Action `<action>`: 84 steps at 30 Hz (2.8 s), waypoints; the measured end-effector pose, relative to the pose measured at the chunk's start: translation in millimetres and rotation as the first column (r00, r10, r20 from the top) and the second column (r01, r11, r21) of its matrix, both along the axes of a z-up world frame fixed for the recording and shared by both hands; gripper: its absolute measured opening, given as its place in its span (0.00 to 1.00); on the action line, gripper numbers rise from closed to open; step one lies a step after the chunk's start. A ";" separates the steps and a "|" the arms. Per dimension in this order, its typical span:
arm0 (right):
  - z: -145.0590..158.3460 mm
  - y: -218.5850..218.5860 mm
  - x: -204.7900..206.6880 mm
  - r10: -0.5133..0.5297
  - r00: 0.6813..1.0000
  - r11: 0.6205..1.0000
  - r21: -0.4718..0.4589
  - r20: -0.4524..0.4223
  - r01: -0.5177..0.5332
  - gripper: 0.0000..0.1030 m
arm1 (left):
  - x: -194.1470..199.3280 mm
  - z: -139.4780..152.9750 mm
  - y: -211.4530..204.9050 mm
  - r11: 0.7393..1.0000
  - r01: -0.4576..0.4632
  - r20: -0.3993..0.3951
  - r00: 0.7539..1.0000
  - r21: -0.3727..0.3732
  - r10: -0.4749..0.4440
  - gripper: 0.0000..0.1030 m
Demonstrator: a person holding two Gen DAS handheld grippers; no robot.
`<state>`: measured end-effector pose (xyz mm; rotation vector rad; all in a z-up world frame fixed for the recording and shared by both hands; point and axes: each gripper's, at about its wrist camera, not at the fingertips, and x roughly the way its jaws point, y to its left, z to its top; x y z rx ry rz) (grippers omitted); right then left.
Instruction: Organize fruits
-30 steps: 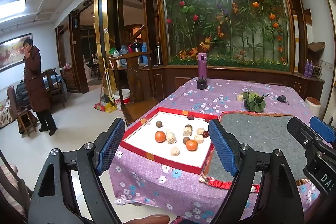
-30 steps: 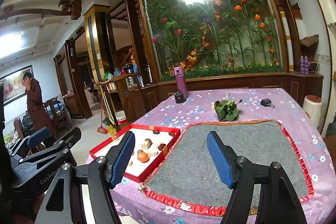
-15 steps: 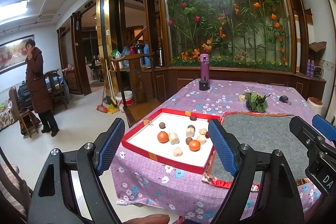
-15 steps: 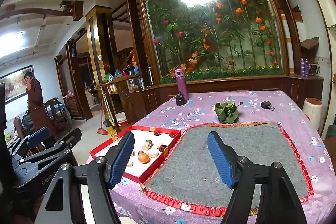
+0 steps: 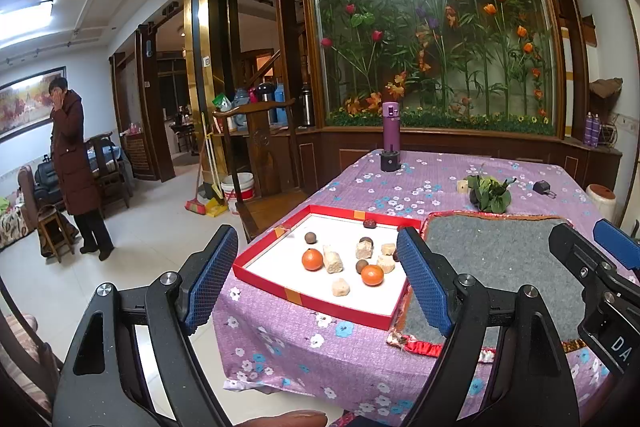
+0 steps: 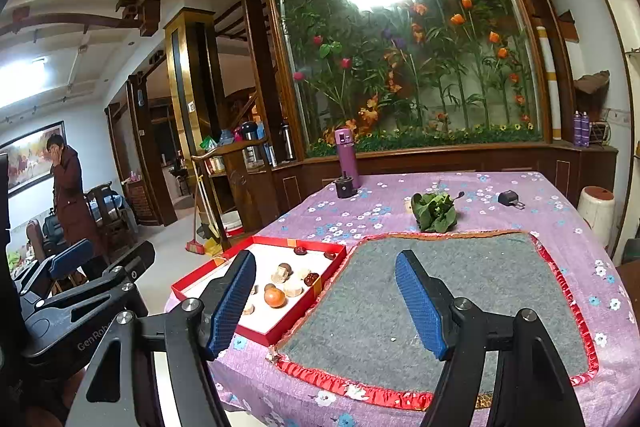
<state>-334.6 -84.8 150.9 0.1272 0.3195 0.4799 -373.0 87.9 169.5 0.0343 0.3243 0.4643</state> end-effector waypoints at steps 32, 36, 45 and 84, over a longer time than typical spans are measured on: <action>-3.5 2.7 0.7 0.004 1.000 1.000 -0.005 -0.003 -0.004 0.68 | -3.6 -1.5 2.3 1.000 -0.004 -0.001 1.000 0.003 0.004 0.80; -4.6 2.9 1.0 0.004 1.000 1.000 -0.007 -0.003 -0.004 0.68 | -4.4 -2.1 3.4 1.000 -0.003 -0.004 1.000 0.004 0.003 0.80; -7.3 3.0 1.6 0.006 1.000 1.000 -0.009 -0.003 -0.006 0.68 | -7.3 -4.8 6.1 1.000 -0.005 -0.004 1.000 0.004 0.005 0.80; -8.7 6.8 5.2 0.012 1.000 1.000 -0.029 -0.001 -0.012 0.68 | -11.3 -16.6 15.2 1.000 0.005 -0.004 1.000 0.005 -0.005 0.80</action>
